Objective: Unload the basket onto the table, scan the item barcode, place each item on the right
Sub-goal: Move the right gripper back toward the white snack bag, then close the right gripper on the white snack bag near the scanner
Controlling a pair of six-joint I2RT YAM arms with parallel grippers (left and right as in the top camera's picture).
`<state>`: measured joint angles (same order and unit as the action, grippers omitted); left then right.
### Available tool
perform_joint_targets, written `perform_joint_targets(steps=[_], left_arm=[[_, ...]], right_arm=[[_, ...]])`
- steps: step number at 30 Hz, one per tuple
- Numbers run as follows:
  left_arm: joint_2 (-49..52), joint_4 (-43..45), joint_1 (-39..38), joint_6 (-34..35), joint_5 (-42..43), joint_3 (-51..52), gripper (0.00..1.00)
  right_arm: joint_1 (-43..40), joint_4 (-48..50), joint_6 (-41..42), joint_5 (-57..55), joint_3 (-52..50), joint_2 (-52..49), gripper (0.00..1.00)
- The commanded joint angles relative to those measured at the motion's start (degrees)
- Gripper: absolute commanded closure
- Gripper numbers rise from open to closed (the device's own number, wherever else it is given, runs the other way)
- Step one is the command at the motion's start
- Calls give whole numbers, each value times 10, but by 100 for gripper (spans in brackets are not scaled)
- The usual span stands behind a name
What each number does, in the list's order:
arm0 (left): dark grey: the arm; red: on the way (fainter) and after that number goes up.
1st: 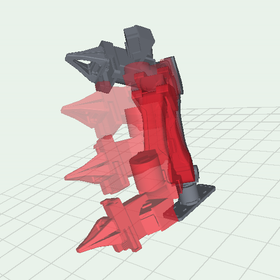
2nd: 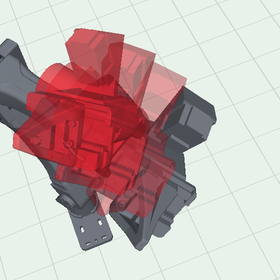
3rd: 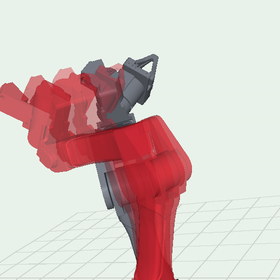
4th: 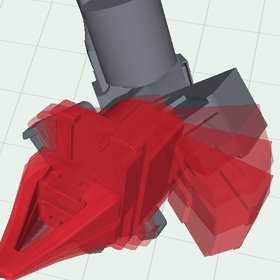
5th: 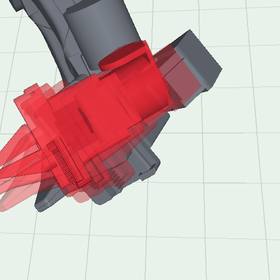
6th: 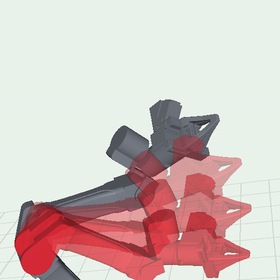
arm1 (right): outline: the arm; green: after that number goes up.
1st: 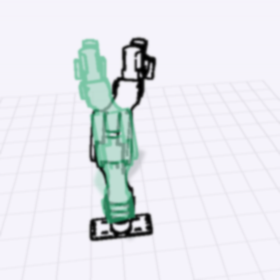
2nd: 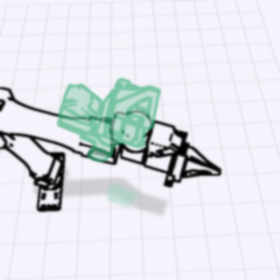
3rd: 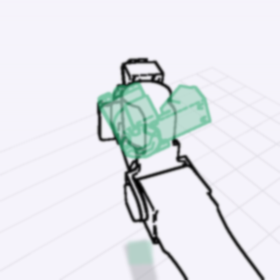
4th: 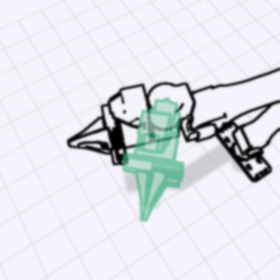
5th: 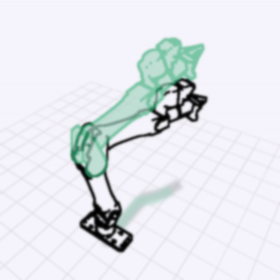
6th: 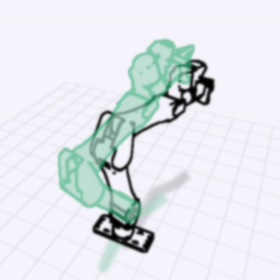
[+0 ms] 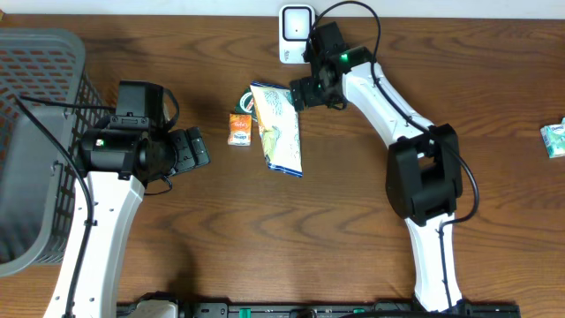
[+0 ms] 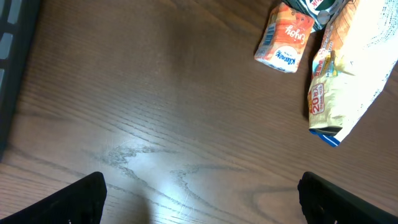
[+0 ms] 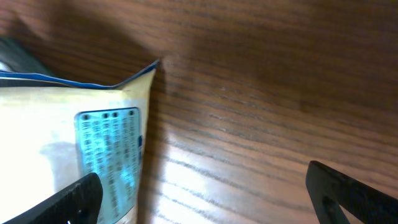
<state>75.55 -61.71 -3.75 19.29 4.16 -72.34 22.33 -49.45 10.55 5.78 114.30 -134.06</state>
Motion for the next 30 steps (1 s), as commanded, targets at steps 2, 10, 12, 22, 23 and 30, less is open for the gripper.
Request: perform_joint_targets(steps=[2,10,12,22,23,30], left_arm=[[0,-3,3,-1,-2,0,2],[0,-3,3,-1,-2,0,2],[0,-3,3,-1,-2,0,2],[0,-3,3,-1,-2,0,2],[0,-3,3,-1,-2,0,2],[0,-3,3,-1,-2,0,3]], right_arm=[[-2,-6,23,22,2,68,1],[19,-16,21,49,2,98,1],[32,-16,21,56,2,97,1],[120,-37,43,-97,2,96,1],[131,-43,57,-130,2,95,1],[190,-61,92,-235,2,80,1]])
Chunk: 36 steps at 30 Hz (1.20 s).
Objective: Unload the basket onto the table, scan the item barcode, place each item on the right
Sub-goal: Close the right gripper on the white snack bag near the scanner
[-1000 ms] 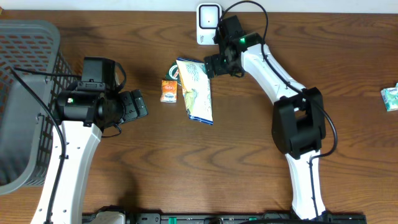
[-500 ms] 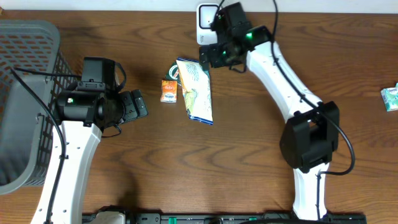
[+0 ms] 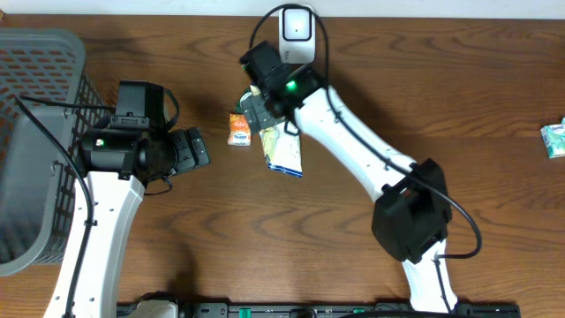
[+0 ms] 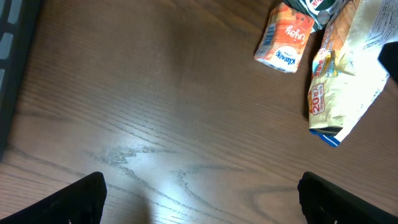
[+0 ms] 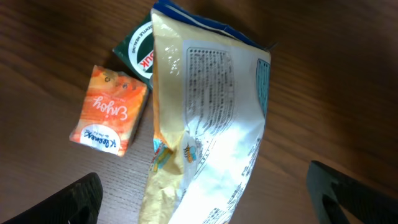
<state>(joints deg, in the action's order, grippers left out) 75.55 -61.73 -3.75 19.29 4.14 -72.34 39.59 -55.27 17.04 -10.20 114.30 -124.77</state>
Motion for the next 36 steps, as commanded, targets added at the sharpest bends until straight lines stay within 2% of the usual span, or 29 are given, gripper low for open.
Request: perform_joint_targets(steps=[1,8,19,23,36], left_arm=[[0,-3,3,-1,-2,0,3],[0,-3,3,-1,-2,0,2],[0,-3,3,-1,-2,0,2],[0,-3,3,-1,-1,0,2],[0,-3,3,-1,-2,0,2]], right_arm=[[25,-3,27,-75,2,-18,1],[50,-2,27,-78,2,-52,1],[40,-5,27,-87,2,-97,1],[35,-9,27,-120,2,-100,1],[31,-9,27,-120,2,-104,1]])
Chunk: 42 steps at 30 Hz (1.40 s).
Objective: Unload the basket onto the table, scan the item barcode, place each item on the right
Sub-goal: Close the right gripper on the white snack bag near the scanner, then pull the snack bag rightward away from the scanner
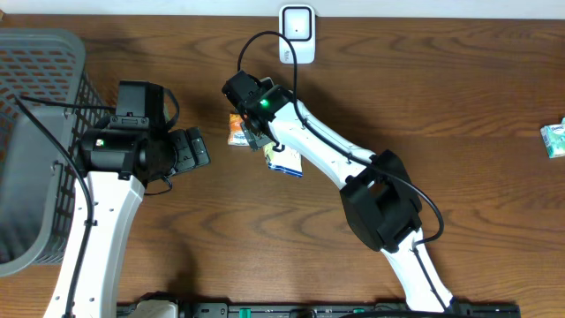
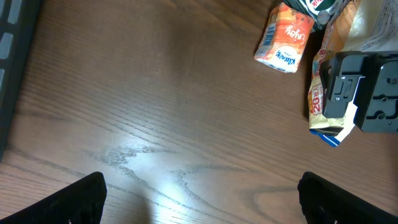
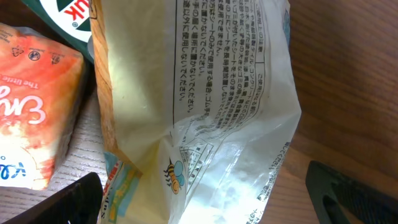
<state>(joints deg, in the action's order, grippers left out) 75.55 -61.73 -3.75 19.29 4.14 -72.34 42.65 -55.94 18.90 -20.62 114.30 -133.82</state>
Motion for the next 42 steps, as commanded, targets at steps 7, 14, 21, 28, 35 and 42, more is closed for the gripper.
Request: perform_joint_targets(steps=[7,14,21,28,35,42], left_arm=[[0,-3,3,-1,-1,0,2],[0,-3,3,-1,-2,0,2],[0,-3,3,-1,-1,0,2],[0,-3,3,-1,-2,0,3],[0,-3,3,-1,-1,0,3],[0,-3,3,-1,-2,0,2]], right_arm=[[-3,12,8,-14,-24,-14,1],[-3,39,8,-13,-58,-14,24],[-3,38,8,-13,-58,-14,80],[-3,11,8,-13,-53,-10,94],[-11,-4,8,50,-49,26,98],[-48,-4,-27,182,-49,66,99]])
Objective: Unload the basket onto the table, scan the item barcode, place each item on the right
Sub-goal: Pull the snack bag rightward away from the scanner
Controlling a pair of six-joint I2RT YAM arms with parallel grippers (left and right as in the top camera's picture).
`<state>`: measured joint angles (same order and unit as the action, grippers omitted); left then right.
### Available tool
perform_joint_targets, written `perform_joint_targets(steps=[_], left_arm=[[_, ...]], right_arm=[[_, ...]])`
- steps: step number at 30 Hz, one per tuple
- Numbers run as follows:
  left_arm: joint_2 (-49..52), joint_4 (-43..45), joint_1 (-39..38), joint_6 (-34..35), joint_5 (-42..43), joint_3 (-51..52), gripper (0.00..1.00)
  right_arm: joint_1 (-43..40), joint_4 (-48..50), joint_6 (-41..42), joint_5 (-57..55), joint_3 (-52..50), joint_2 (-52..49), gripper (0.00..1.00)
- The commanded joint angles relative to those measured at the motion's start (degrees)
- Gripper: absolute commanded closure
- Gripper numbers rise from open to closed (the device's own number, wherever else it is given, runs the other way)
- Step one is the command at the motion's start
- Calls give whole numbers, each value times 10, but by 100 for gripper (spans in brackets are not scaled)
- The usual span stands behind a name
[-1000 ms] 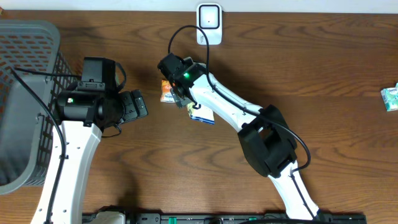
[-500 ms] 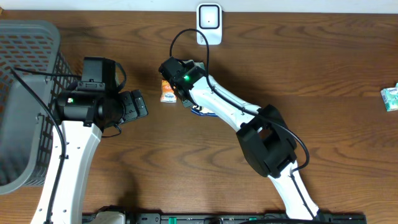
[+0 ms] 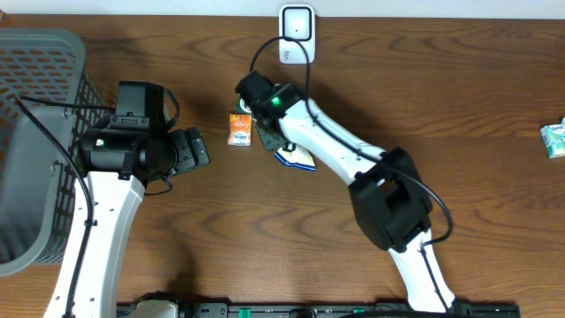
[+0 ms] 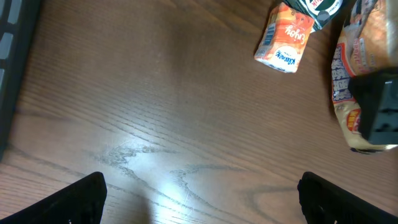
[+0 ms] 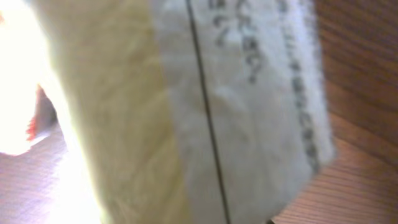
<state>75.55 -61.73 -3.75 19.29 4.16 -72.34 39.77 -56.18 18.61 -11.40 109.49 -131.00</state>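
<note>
A pale yellow snack bag (image 3: 297,159) lies crumpled at mid-table; in the left wrist view this bag (image 4: 357,74) stands partly raised on its edge. My right gripper (image 3: 268,135) is down on its upper end and shut on it. The bag's printed back (image 5: 186,112) fills the right wrist view, blurred, hiding the fingers. The white scanner (image 3: 297,34) stands at the far edge. My left gripper (image 4: 202,205) hangs open over bare wood, left of the items.
An orange carton (image 3: 239,128) lies just left of the bag, and a green carton (image 4: 323,6) peeks out beside it. A grey mesh basket (image 3: 35,132) takes the left edge. A small green-white pack (image 3: 553,140) sits at the far right.
My right gripper went from open just above the bag to shut on it. The bag has bunched up and shifted a little right, one edge raised. The left arm is unchanged.
My right gripper was open near the scanner at the bag's top corner. It then hung over the bag and cartons, then came closer over the bag's printed back. Now it is shut on the bag. The left arm stayed still throughout.
</note>
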Motion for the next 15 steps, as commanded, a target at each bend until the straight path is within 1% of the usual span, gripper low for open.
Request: perform_joint_targets(steps=[1,9,12,15], left_arm=[[0,-3,3,-1,-2,0,2],[0,-3,3,-1,-2,0,2],[0,-3,3,-1,-2,0,2],[0,-3,3,-1,-2,0,2]], right_arm=[[-27,-2,-34,120,-1,39,99],[-111,-7,-155,419,-1,39,99],[-144,-20,-188,478,-1,39,99],[-174,-43,-202,485,-2,39,99]])
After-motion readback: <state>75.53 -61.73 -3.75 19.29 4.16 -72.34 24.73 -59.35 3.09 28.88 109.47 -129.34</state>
